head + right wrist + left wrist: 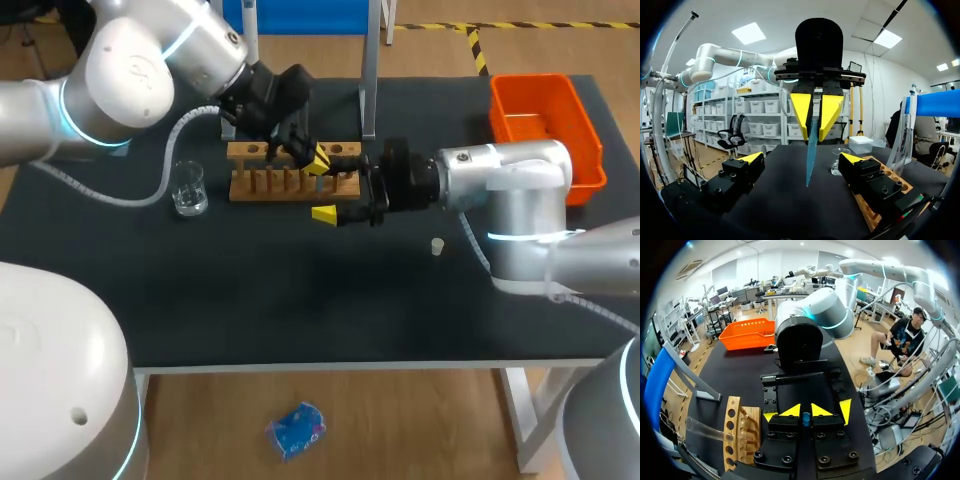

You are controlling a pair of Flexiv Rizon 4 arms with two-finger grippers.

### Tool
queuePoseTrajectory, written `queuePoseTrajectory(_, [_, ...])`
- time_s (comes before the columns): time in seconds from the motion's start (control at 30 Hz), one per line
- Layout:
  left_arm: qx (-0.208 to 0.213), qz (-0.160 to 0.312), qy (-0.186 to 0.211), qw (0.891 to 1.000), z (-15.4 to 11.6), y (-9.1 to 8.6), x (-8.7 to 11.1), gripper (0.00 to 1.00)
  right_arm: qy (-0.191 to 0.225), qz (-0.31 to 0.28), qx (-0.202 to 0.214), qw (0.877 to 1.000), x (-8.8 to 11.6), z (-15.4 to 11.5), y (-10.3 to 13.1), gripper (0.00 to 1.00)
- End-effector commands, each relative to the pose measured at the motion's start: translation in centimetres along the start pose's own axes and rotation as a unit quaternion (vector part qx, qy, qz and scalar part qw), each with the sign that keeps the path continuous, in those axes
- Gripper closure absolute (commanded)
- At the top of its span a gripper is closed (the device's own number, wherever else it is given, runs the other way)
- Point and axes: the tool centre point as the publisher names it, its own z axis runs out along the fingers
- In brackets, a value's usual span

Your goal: Invert the test tube, pick up the pipette, mount the tip to pipette, aspirate from beaker and dispense into the tube, eject the tip, return the pipette, and cap with the stopper.

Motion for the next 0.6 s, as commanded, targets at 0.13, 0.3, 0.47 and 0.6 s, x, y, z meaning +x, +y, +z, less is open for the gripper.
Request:
queuePoseTrajectory(0.13, [-0.002, 0.000, 0.001, 1.000, -0.05, -0.05, -0.08, 1.00, 0.000, 0.000, 0.000, 1.000, 0.00, 0.01, -0.04, 0.00])
queuePoseTrajectory(0.3, [-0.002, 0.000, 0.001, 1.000, -0.05, -0.05, -0.08, 1.00, -0.001, -0.002, -0.002, 1.000, -0.22, 0.18, 0.15, 0.00])
queuePoseTrajectory(0.47, [-0.002, 0.000, 0.001, 1.000, -0.05, -0.05, -0.08, 1.00, -0.002, 0.001, -0.012, 1.000, -0.21, 0.29, 0.23, 0.00])
queuePoseTrajectory(0.6, [-0.002, 0.000, 0.001, 1.000, -0.05, -0.05, -0.08, 1.00, -0.004, 0.001, -0.015, 1.000, -0.19, 0.32, 0.20, 0.00])
